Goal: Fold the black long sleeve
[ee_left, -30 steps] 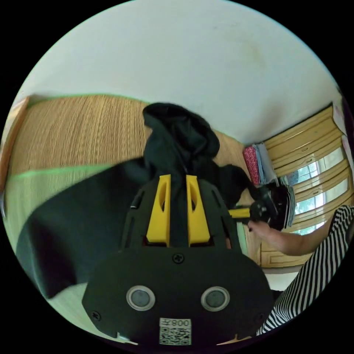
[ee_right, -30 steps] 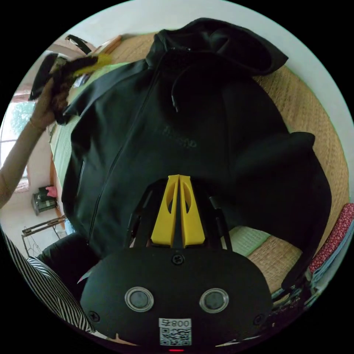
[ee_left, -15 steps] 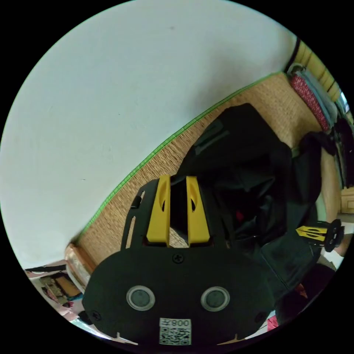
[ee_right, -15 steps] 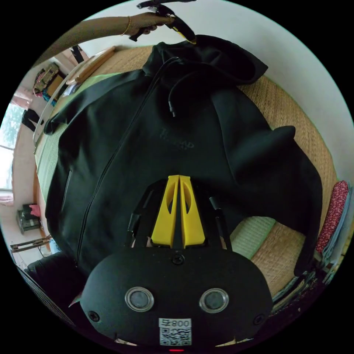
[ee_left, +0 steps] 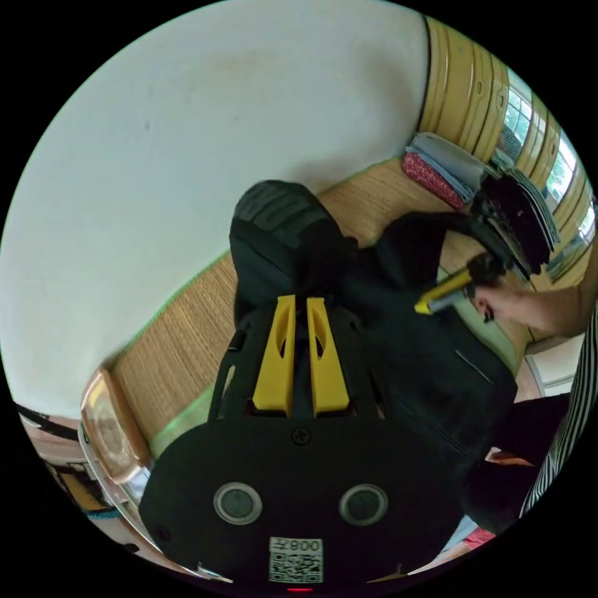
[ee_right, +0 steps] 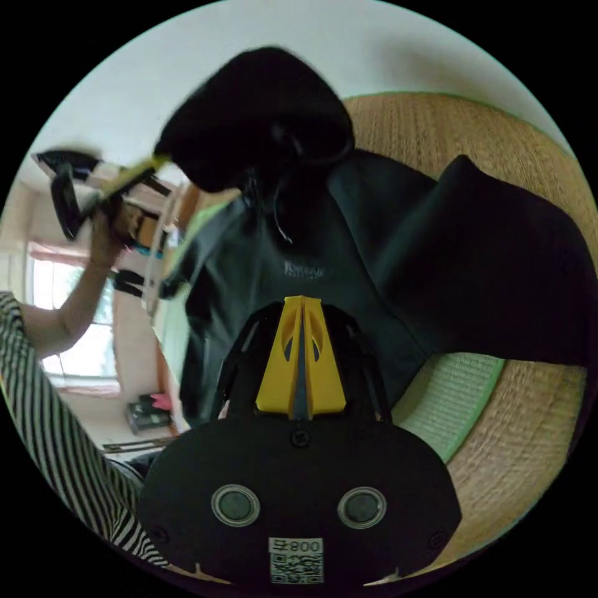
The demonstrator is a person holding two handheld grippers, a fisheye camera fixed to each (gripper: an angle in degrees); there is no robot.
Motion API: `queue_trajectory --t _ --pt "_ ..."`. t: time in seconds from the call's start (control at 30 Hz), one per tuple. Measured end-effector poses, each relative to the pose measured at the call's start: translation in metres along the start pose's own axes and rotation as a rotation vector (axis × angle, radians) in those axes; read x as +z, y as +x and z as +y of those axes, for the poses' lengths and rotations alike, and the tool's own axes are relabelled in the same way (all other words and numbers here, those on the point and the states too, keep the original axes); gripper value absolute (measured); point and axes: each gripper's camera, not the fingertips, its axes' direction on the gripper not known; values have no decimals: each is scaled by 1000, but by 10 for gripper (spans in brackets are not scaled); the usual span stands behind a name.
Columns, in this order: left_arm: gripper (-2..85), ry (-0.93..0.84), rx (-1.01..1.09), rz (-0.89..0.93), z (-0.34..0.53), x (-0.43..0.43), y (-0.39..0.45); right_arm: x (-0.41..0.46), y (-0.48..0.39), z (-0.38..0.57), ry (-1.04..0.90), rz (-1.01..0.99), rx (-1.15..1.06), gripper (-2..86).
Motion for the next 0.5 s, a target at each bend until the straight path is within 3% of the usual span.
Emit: queue_trajectory --t 0.2,0.3,0.4,0.5 --pt "52 -275 -91 125 46 39 19 -67 29 -16 223 -241 19 6" --pt "61 -262 -218 234 56 40 3 -66 23 -33 212 -321 -55 6" --pt "69 -178 -365 347 65 32 -23 -38 13 -51 65 -337 -143 5" --pt "76 -76 -526 473 80 22 -53 -17 25 -55 -20 -359 -101 2"
